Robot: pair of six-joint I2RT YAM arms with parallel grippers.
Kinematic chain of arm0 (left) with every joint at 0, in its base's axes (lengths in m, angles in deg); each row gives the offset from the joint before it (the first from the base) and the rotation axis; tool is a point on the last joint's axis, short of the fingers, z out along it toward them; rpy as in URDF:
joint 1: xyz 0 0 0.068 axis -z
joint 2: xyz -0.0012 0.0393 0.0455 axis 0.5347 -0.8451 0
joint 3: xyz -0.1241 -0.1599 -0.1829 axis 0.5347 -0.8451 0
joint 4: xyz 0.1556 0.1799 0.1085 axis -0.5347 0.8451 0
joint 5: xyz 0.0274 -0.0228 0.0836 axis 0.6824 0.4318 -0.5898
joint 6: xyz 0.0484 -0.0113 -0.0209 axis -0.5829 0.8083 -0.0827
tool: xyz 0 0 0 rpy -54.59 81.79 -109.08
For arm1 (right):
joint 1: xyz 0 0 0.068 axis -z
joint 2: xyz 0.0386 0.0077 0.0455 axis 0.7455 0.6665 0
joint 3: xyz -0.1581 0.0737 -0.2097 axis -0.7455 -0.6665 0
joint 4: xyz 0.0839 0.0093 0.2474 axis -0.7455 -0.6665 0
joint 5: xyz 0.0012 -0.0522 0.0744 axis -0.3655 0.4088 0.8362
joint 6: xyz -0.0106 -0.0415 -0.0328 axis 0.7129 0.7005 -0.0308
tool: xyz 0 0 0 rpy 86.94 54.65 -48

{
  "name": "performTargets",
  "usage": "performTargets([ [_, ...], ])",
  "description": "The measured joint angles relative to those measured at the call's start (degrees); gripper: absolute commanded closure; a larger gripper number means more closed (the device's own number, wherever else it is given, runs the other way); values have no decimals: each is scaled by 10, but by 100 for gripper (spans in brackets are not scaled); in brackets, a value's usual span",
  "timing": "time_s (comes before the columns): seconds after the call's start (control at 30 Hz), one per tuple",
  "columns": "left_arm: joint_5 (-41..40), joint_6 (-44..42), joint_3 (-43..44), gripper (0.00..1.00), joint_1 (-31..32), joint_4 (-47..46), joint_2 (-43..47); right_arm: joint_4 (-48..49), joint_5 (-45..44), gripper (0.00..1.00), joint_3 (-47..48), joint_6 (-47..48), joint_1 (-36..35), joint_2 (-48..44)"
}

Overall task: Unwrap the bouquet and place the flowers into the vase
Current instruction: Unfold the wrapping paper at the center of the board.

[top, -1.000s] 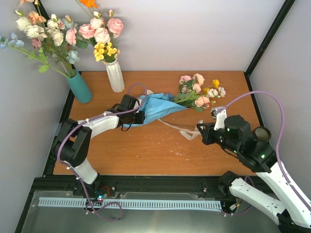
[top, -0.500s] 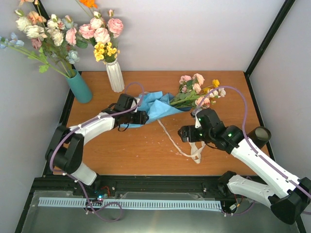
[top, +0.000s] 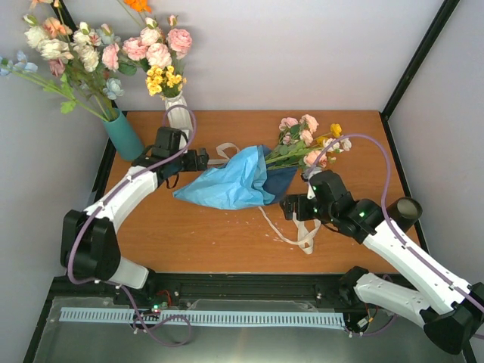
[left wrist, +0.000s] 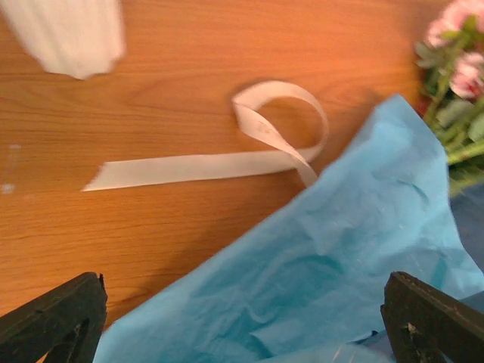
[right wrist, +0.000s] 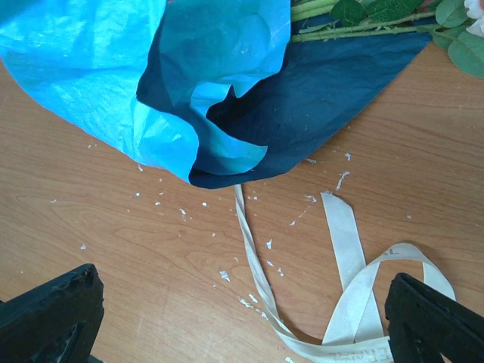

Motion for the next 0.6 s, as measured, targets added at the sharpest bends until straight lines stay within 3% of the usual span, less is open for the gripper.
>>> performTargets([
  [0.37,241,-52,4,19,-7,-56,-75,9,0,0,-36,4,0,-33],
  [0.6,293,-53,-50,22,11,-61,-65,37,14,0,-42,4,0,-20],
])
